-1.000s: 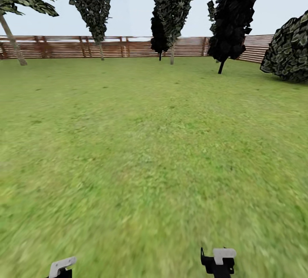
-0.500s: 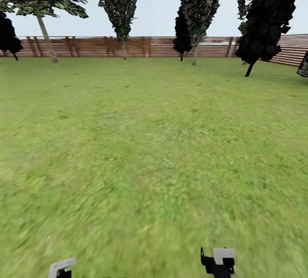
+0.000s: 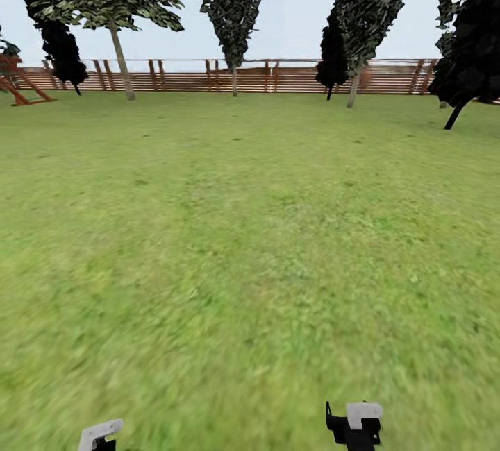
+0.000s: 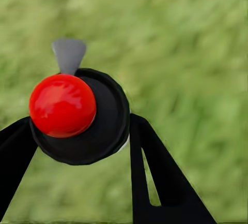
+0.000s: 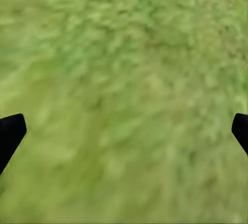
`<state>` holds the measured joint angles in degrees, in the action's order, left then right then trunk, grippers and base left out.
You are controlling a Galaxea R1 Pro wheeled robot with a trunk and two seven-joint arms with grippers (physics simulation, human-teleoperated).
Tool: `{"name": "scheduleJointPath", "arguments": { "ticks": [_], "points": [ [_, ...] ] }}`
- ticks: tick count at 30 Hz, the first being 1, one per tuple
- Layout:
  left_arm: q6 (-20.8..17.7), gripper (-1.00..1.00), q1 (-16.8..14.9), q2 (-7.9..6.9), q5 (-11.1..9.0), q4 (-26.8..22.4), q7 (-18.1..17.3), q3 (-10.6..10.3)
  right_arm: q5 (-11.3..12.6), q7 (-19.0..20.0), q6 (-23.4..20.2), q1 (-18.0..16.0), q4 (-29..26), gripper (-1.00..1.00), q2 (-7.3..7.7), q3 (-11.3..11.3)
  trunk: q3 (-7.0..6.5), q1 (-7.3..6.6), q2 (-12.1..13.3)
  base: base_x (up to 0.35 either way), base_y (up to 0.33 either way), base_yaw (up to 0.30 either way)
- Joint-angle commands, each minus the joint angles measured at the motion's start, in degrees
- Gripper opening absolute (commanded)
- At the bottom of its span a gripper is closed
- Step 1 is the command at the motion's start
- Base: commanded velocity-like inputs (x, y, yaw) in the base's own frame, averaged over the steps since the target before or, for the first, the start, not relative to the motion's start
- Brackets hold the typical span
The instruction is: In the garden, pick up the pesticide atomizer on the floor and spray pesticide onto both trees until each tree trunk is fully covered.
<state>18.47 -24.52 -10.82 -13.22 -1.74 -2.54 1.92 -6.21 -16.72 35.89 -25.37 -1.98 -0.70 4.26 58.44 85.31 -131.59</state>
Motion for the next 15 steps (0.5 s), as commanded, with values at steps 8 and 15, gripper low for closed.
{"name": "scheduleJointPath", "arguments": {
  "ticks": [8, 15],
  "points": [
    [0.2, -1.00, 0.0, 0.01, -0.3, 0.1, -0.3, 0.2, -0.4, -0.6, 0.0, 0.0, 0.0, 1.00, 0.00, 0.4, 0.05, -0.01, 0.0, 0.000, 0.000, 0.282],
    [0.2, -1.00, 0.0, 0.00, -0.3, 0.1, -0.3, 0.2, -0.4, -0.6, 0.0, 0.0, 0.0, 1.00, 0.00, 0.4, 0.18, -0.01, 0.0, 0.000, 0.000, 0.282]
  ]
}}
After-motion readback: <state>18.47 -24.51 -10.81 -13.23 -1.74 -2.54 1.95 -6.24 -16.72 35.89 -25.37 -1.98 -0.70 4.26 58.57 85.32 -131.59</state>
